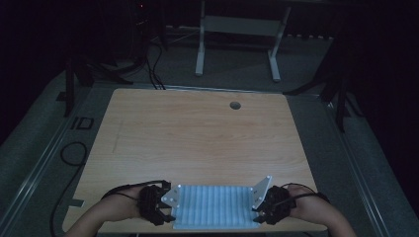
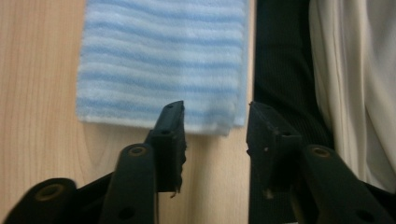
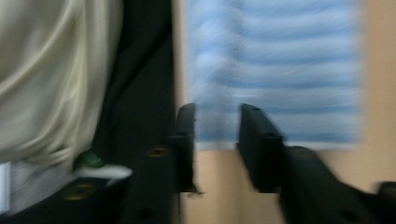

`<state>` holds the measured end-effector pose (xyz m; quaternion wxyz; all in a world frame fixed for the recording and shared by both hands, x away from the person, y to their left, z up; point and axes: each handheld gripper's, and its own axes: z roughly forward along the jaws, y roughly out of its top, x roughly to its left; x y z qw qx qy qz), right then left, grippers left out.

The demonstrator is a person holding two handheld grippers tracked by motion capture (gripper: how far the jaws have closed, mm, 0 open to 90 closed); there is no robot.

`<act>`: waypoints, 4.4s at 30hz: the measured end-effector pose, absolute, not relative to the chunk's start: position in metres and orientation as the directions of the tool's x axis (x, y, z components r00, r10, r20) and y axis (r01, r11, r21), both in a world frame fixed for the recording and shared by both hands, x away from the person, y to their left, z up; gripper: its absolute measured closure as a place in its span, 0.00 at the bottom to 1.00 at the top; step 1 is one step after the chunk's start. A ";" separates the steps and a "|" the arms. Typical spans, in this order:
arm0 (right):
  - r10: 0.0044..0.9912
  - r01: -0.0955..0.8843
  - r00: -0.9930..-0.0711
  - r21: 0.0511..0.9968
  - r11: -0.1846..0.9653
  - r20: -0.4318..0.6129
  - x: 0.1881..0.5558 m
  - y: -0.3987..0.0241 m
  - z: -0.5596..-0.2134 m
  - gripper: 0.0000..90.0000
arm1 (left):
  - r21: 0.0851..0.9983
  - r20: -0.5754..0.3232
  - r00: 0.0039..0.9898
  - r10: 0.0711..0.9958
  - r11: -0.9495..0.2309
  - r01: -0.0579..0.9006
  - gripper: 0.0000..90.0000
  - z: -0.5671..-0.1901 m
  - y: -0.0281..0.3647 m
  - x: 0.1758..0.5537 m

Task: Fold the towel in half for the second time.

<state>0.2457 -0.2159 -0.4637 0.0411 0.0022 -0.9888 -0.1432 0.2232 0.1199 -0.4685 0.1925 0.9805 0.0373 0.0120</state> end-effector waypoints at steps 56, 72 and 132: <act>0.314 0.297 -0.949 0.426 0.854 0.031 0.408 -0.194 -0.508 0.87 | 0.429 -0.031 0.909 0.416 -0.816 0.388 0.57 -0.516 0.124 0.389; 0.399 0.368 -0.910 0.667 0.648 0.114 0.402 -0.210 -0.497 0.16 | 0.574 -0.065 0.860 0.506 -0.686 0.447 0.17 -0.505 0.127 0.373; 0.915 0.525 -0.401 0.828 0.196 0.038 0.307 -0.374 -0.547 0.16 | 0.765 -0.107 0.537 0.837 -0.275 0.582 0.10 -0.552 0.290 0.263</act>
